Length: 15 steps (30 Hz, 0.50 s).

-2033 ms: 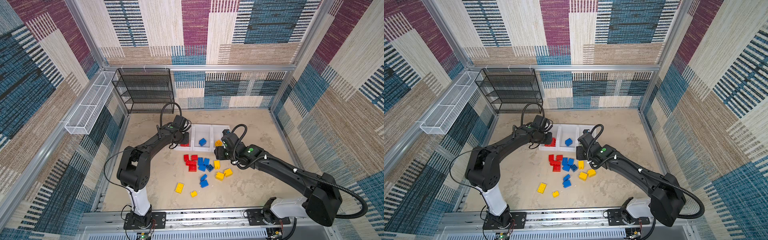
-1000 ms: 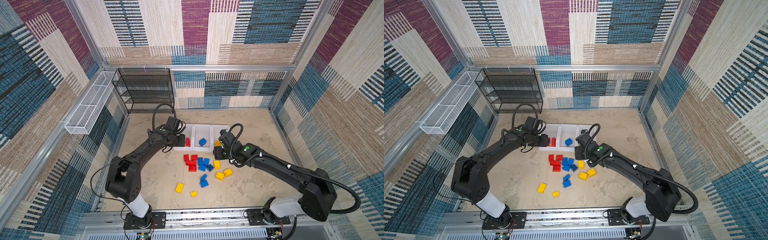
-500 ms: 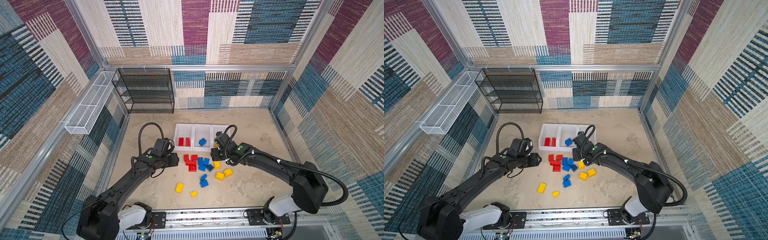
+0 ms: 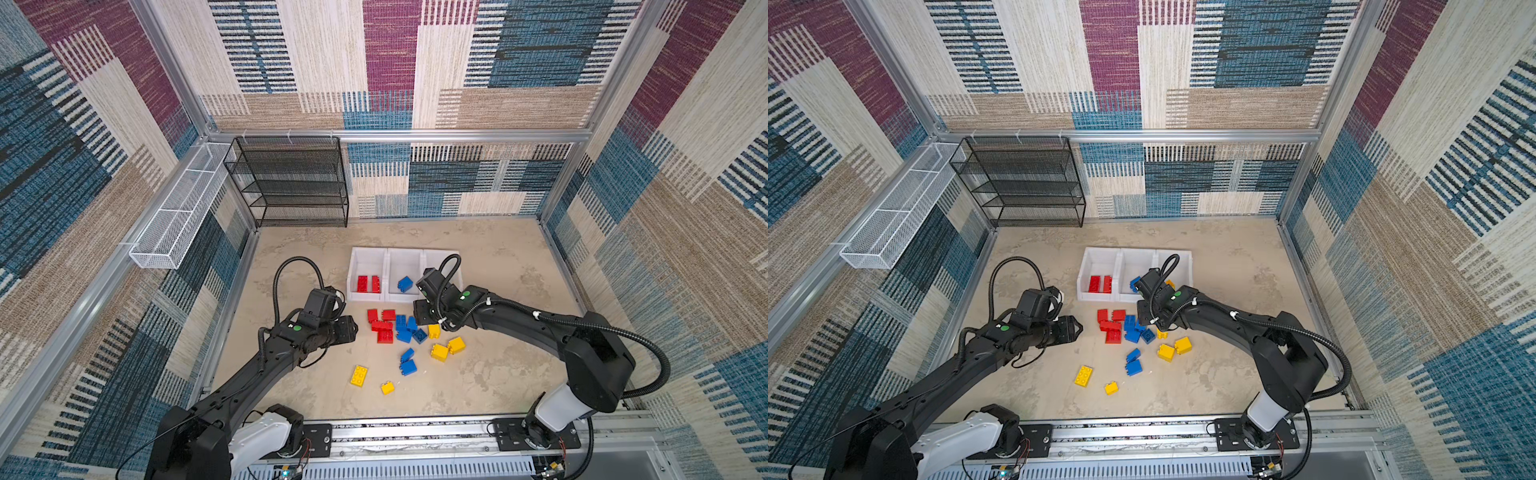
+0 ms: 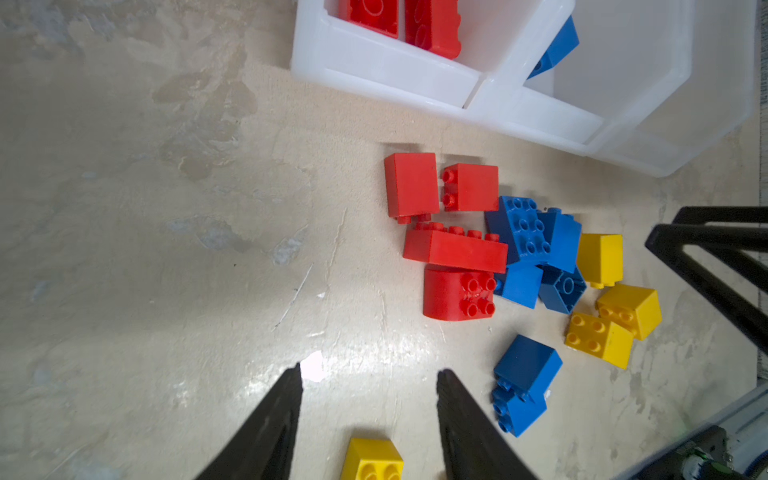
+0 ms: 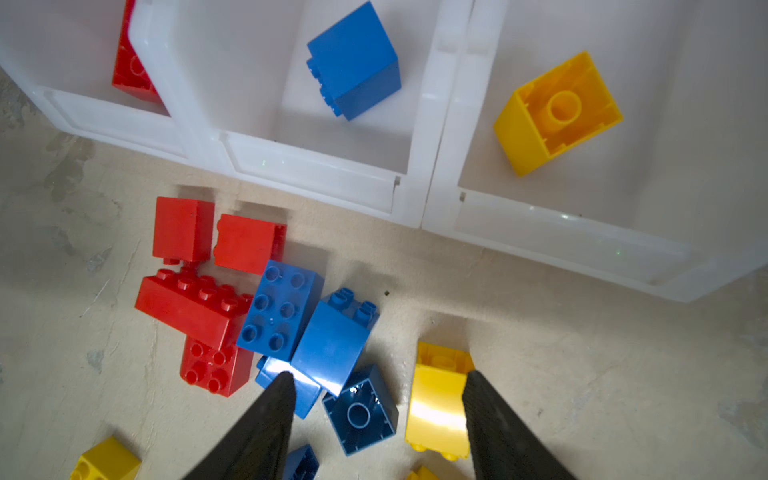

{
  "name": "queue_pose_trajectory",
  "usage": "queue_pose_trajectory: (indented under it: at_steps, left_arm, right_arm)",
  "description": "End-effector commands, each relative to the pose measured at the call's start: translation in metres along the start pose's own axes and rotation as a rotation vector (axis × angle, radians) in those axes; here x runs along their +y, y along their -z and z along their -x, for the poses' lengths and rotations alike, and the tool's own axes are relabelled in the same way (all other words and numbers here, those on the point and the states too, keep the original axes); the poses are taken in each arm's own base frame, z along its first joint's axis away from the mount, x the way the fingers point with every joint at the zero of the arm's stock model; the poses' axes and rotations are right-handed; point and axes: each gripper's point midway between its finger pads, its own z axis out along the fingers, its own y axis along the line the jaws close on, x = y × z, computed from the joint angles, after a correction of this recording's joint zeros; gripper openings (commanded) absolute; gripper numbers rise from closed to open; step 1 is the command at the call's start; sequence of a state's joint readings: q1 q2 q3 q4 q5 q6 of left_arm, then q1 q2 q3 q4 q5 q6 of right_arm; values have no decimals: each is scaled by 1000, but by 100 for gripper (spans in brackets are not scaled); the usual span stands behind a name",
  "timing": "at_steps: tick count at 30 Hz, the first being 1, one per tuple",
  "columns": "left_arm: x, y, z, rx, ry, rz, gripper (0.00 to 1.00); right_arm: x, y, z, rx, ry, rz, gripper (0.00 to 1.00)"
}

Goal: Sort the legos into containers by color
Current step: 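Withdraw the left gripper to the pile while the right gripper lowers over blue bricks, then grasp a blue brick with the right gripper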

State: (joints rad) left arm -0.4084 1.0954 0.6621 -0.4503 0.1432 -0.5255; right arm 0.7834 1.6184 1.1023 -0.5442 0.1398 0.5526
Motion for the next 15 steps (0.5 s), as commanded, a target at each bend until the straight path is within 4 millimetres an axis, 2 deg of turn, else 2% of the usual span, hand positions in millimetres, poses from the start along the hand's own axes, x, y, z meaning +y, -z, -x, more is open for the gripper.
queue_pose_trajectory:
  at_steps: [1, 15]
  left_arm:
    - [-3, 0, -1, -12, 24, -30, 56]
    - [-5, 1, -20, 34, 27, -71, 55]
  right_arm:
    - [9, -4, -2, 12, -30, 8, 67]
    - [17, -27, -14, 68, -96, 5, 63]
